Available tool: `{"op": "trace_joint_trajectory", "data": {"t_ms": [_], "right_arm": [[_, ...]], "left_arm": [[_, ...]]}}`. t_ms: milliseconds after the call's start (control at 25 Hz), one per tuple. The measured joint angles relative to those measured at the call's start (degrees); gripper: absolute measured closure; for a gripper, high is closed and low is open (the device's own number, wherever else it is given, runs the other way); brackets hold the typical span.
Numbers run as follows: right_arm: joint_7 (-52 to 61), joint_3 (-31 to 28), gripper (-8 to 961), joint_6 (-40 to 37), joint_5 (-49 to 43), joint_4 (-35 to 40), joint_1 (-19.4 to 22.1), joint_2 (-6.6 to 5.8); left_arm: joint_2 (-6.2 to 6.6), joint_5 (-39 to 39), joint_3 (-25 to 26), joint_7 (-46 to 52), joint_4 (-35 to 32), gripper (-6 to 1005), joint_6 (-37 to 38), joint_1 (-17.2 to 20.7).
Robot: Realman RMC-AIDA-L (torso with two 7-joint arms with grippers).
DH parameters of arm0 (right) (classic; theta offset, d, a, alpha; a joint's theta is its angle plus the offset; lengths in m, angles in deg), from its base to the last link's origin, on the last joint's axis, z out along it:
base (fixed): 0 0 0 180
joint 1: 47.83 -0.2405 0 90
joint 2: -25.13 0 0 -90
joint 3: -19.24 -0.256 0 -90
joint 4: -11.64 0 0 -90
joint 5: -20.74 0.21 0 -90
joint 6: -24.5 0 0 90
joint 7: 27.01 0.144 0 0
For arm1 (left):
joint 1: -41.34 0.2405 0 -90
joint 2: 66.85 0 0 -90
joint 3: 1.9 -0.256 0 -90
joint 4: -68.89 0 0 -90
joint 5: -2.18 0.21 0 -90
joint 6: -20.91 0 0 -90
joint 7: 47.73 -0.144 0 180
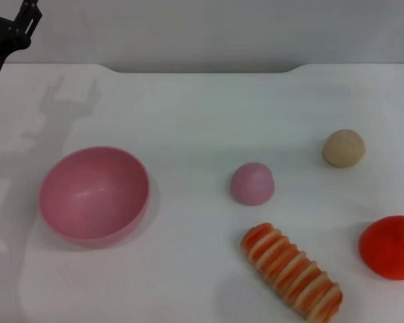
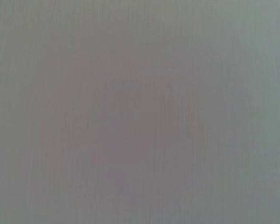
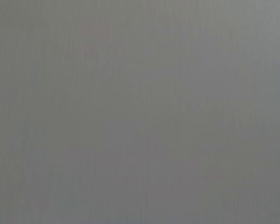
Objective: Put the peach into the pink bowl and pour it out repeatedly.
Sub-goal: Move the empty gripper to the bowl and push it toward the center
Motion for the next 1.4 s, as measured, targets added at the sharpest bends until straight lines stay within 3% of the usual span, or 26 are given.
{"op": "trace_joint_trajectory", "data": {"t_ms": [640, 1400], "right_arm": [[0.9, 0.0, 485, 0.4, -0.4, -1.0, 0.0, 0.00], [4.3, 1.4, 485, 0.6, -0.4, -1.8, 0.0, 0.00]], "left_arm": [[0.25, 0.0, 0.4, -0.8, -0.2, 264, 0.3, 0.5], [-0.03, -2.5, 1.3, -0.8, 0.4, 264, 6.0, 0.3]]}}
